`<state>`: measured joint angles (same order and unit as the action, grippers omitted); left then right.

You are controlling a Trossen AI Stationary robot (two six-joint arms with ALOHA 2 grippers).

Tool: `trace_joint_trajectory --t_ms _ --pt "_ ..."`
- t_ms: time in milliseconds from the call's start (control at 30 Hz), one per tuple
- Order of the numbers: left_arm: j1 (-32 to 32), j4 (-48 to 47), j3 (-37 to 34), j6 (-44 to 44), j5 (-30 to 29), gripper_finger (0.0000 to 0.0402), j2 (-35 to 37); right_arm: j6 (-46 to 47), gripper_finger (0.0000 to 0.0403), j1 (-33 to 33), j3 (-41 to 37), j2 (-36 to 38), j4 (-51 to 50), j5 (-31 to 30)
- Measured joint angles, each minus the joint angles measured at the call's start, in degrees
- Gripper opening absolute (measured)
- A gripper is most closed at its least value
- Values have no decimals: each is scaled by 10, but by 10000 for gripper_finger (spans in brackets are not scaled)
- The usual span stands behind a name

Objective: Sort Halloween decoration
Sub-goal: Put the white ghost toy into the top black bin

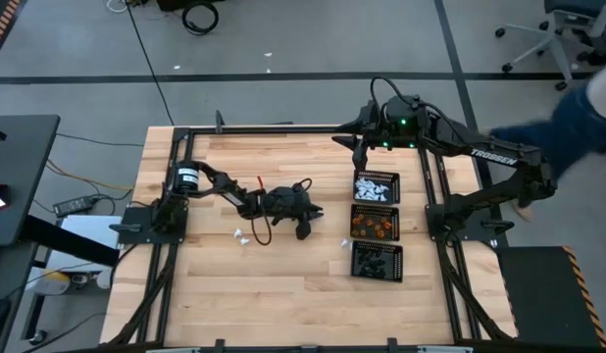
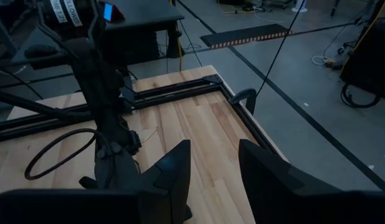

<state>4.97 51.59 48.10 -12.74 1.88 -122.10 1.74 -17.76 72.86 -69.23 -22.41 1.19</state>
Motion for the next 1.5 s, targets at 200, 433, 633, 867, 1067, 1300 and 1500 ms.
trace_joint_trajectory --t_ms 200,433,633,867,1067,1300,1500 --pt "0 14 0 -4 1 59 -1 0 140 0 0 0 0 0" --pt "0 39 6 -3 1 59 -1 0 140 0 0 0 0 0" --pt "0 39 35 4 0 59 -1 0 140 0 0 0 0 1" --pt "7 18 77 39 -1 59 0 1 140 0 0 0 0 11" --pt "18 -27 123 70 -2 59 0 1 140 0 0 0 -4 19" --pt "38 -84 183 107 18 59 1 -3 140 0 0 0 -4 23" --pt "60 -114 219 126 38 59 1 -4 140 0 0 0 -4 26"
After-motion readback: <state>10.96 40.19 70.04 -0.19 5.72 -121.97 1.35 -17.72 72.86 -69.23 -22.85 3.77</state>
